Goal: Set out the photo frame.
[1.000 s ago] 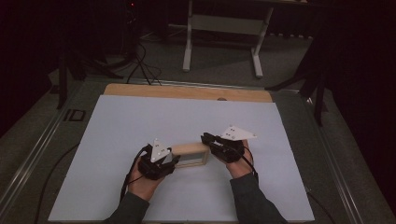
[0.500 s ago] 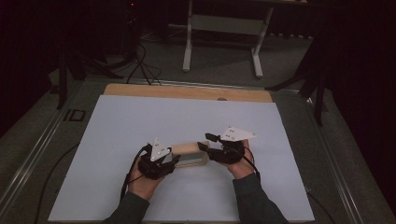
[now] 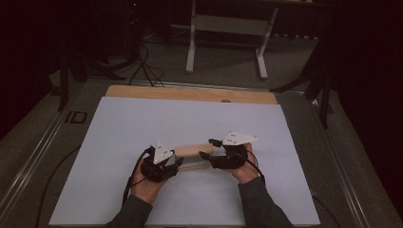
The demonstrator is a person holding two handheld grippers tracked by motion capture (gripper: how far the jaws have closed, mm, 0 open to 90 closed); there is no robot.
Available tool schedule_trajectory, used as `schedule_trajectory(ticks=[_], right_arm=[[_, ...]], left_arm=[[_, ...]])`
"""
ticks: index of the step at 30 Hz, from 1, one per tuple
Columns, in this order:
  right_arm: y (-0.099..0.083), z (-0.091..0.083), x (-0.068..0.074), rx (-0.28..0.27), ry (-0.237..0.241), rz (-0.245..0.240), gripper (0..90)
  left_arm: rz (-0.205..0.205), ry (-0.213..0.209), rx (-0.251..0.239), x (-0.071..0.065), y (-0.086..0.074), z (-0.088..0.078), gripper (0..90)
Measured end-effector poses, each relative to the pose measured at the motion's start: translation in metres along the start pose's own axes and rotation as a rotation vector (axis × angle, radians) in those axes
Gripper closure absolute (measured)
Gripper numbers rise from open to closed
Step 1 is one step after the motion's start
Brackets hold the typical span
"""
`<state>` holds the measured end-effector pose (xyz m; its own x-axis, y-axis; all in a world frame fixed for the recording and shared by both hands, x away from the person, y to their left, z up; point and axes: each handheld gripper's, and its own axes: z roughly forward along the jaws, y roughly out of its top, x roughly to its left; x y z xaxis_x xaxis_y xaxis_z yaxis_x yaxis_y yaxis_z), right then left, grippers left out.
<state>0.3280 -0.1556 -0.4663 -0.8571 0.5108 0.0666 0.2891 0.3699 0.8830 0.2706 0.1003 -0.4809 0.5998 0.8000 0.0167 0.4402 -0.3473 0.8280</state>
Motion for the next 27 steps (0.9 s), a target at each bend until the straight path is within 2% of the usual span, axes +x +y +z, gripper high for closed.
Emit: schedule_trajectory(ticks=[13,20,27], right_arm=[[-0.007,0.008,-0.002,0.043,0.021,-0.009,33.0],[-0.01,0.013,-0.002,0.075,0.003,-0.024,35.8],[-0.011,0.013,-0.003,0.075,-0.002,-0.015,39.5]], left_arm=[[0.003,-0.004,-0.002,0.0,0.0,0.002,56.0],[0.003,-0.009,-0.004,0.001,0.0,0.003,55.4],[0.004,-0.014,-0.009,0.002,0.0,0.004,55.2]])
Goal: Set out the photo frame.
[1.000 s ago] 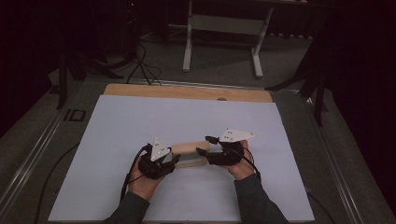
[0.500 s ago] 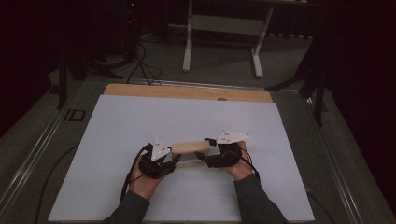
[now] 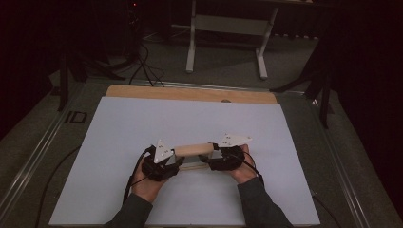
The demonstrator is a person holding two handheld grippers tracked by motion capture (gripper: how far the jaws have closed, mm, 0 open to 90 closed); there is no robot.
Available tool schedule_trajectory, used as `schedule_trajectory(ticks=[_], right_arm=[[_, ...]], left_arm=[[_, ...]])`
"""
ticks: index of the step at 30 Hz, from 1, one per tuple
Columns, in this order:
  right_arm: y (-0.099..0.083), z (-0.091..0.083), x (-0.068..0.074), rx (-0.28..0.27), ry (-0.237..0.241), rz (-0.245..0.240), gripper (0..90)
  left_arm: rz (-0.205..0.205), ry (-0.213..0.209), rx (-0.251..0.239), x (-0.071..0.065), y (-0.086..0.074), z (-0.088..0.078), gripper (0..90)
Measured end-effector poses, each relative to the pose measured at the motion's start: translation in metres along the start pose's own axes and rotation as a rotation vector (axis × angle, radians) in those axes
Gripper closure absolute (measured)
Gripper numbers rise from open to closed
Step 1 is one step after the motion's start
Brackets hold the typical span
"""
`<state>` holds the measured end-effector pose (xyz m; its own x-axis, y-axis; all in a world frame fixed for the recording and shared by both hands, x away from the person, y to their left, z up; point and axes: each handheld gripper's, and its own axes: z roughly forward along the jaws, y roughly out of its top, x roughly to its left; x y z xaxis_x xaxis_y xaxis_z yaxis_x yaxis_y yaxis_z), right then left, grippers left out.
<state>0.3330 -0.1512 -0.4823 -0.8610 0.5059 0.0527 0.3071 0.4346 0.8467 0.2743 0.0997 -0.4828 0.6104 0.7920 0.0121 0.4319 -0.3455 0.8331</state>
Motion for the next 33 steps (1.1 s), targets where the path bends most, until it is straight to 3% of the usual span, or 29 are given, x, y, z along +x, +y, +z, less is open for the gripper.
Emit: schedule_trajectory(ticks=[14,33], right_arm=[[-0.0003,-0.0012,0.0003,0.007,-0.022,-0.009,44.4],[0.0006,0.0005,0.0019,0.006,-0.051,0.003,47.3]], left_arm=[[0.003,0.0,-0.005,0.004,0.0019,0.0046,53.4],[-0.025,-0.002,-0.013,0.0096,0.0025,0.0072,52.5]])
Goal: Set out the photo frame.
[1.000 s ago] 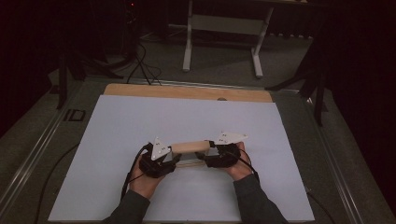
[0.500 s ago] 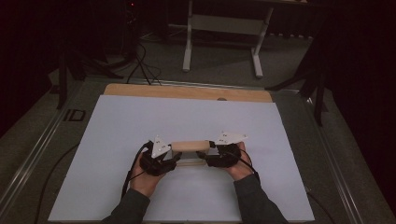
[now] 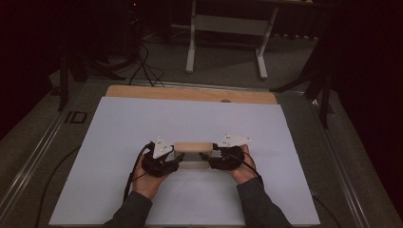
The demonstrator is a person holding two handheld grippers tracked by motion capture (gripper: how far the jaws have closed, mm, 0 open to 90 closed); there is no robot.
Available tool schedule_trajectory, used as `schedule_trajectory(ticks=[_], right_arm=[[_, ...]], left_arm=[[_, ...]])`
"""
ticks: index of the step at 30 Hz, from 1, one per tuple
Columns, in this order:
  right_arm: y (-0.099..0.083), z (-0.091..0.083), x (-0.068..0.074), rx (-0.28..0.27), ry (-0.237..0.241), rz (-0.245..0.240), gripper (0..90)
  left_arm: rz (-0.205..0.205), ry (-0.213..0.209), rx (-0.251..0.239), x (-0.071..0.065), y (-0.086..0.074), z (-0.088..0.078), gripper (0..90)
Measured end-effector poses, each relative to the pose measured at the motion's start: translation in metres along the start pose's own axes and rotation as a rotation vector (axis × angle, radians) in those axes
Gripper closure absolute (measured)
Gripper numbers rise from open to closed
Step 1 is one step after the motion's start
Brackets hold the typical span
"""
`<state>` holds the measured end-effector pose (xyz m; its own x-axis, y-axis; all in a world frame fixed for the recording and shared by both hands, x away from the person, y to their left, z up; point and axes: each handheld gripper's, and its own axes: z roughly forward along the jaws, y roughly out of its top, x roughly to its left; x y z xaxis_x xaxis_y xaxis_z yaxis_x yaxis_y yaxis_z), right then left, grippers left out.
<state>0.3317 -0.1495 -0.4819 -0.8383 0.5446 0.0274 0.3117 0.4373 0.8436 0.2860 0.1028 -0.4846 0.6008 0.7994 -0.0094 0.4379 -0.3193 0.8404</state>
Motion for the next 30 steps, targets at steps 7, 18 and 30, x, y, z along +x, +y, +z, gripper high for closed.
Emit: schedule_trajectory(ticks=[7,18,30], right_arm=[[0.001,0.004,0.002,-0.002,-0.01,-0.001,47.6],[0.005,0.012,0.002,-0.001,-0.026,-0.006,46.9],[0.01,0.019,-0.001,0.003,-0.044,-0.004,45.9]], left_arm=[[0.004,0.023,-0.004,0.002,0.0,-0.001,52.4],[0.012,0.04,-0.009,0.009,0.002,0.001,52.1],[0.002,0.047,-0.012,0.016,0.004,0.005,51.5]])
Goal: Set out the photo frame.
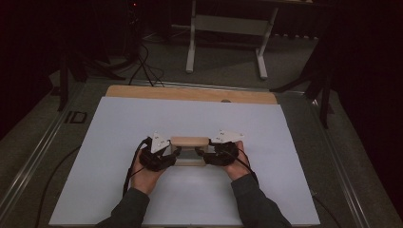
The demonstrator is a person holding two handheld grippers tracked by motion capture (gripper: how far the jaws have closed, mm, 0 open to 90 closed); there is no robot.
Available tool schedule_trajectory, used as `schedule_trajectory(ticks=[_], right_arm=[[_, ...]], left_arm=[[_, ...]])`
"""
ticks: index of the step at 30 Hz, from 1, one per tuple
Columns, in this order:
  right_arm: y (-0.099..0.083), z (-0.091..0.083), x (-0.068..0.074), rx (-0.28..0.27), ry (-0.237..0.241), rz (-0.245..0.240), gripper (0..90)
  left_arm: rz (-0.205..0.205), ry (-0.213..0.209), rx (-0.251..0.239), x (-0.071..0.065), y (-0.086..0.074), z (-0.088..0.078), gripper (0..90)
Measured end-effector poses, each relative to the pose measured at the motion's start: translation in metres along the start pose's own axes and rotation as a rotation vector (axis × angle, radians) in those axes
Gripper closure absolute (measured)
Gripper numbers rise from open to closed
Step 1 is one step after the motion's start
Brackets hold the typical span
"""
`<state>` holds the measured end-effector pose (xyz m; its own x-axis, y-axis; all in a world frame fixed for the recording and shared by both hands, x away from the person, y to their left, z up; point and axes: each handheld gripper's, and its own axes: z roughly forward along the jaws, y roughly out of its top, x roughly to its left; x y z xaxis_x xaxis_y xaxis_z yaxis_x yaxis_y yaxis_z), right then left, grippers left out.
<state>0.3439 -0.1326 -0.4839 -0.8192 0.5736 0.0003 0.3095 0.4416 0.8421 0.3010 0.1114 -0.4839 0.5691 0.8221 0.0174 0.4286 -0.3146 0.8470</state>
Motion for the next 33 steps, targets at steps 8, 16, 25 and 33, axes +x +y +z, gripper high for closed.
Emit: schedule_trajectory(ticks=[8,16,25,33], right_arm=[[0.001,0.001,-0.002,-0.001,-0.013,-0.011,45.7],[0.001,0.002,-0.003,-0.006,-0.026,-0.017,44.5],[0.003,0.005,-0.004,-0.01,-0.049,-0.025,44.4],[0.004,0.007,-0.007,-0.016,-0.056,-0.014,44.2]], left_arm=[[0.011,0.015,0.003,-0.003,0.003,0.002,51.0],[0.012,0.021,0.002,-0.002,0.005,0.005,51.0],[0.017,0.032,0.0,-0.001,0.009,0.009,50.4],[0.009,0.028,-0.005,0.003,0.01,0.012,50.0]])
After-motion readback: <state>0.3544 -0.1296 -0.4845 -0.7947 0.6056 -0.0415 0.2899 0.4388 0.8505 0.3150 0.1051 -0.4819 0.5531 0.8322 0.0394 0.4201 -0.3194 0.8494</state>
